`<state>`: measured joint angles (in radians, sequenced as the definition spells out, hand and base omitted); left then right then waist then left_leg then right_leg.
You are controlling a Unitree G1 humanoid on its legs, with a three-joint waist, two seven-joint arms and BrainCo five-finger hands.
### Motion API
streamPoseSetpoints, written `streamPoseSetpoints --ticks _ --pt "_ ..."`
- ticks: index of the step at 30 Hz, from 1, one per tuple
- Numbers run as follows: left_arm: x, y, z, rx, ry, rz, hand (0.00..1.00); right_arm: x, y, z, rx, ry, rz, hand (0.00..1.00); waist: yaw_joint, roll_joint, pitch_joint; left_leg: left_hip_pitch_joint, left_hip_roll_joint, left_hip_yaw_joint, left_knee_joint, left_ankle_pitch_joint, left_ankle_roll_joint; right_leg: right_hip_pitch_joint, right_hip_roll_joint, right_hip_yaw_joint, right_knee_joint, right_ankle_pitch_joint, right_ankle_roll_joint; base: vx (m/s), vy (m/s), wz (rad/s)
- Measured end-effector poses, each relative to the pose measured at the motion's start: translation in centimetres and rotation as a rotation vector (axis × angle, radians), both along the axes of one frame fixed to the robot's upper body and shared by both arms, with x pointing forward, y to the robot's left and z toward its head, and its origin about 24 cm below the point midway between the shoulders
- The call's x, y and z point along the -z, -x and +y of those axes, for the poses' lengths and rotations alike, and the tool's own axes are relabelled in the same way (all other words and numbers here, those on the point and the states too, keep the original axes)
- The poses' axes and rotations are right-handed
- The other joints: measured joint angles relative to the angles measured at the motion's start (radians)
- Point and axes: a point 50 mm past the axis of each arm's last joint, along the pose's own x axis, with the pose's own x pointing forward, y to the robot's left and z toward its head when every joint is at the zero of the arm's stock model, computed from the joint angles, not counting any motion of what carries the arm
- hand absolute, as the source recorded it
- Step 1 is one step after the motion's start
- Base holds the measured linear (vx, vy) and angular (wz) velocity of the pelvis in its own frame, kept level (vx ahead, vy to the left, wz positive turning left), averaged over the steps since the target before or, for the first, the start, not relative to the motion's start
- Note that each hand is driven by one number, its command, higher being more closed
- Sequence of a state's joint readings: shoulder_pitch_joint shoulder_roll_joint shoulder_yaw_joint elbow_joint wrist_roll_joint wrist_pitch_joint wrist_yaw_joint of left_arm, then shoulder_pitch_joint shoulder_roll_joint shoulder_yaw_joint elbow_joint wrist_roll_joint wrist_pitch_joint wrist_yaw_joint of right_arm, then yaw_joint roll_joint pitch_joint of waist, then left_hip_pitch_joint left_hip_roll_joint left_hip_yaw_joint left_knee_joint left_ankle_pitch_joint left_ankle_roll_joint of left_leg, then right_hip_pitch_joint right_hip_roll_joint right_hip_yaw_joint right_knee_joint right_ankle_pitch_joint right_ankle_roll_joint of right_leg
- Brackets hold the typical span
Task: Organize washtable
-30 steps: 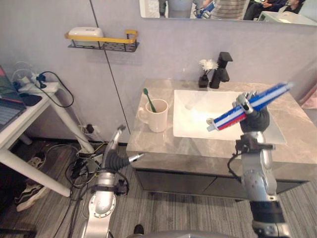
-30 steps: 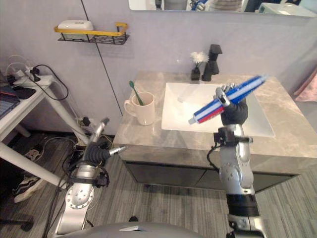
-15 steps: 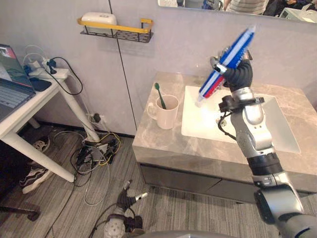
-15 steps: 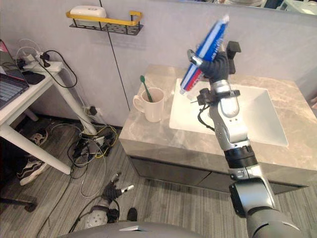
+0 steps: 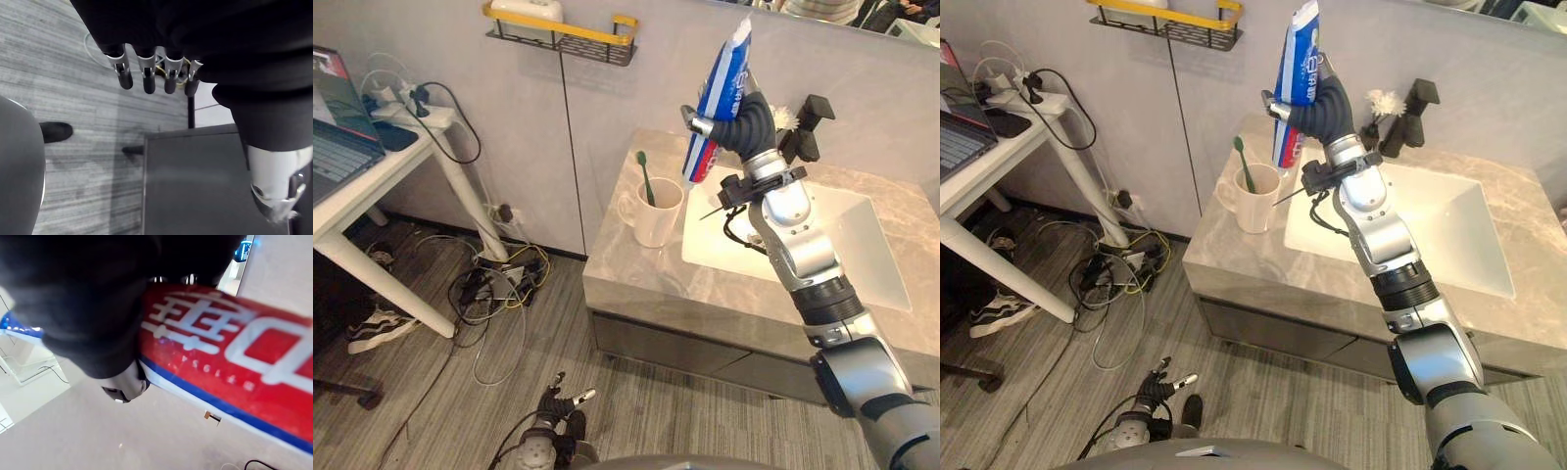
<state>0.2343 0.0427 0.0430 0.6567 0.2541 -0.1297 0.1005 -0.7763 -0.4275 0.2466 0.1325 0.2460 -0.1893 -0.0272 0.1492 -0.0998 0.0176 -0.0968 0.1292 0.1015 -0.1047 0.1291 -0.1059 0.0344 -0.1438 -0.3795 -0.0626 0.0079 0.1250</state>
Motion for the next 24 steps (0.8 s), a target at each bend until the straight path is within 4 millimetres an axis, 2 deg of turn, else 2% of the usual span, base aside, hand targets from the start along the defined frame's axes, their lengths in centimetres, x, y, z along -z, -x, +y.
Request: streamPoseSetpoints --ticks 6,12,24 --pt "0.0 -0.1 0.7 -0.036 -0.006 -0.001 0.00 -0.3 -0.4 1.0 0.006 0.058 -0.015 1.00 0.000 -0.013 0.015 -0.010 -0.001 -0.011 0.000 0.002 -0.001 -0.002 -0.001 -0.010 0.000 0.000 0.000 0.00 0.001 0.04" --pt "0.1 -0.6 0.8 -0.035 -0.011 0.002 0.00 0.1 -0.6 1.0 0.030 0.081 -0.009 1.00 0.003 -0.019 0.024 -0.031 -0.001 -0.025 0.000 0.009 -0.001 -0.017 0.001 -0.019 0.000 0.000 0.000 0.00 0.000 0.06" --pt "-0.2 -1.3 0.8 -0.031 -0.018 -0.023 0.00 0.5 -0.9 1.0 0.042 0.078 0.017 1.00 0.007 -0.018 0.055 -0.059 -0.002 -0.041 0.000 0.012 -0.001 -0.034 0.002 -0.038 0.000 0.000 0.000 0.00 -0.001 0.03"
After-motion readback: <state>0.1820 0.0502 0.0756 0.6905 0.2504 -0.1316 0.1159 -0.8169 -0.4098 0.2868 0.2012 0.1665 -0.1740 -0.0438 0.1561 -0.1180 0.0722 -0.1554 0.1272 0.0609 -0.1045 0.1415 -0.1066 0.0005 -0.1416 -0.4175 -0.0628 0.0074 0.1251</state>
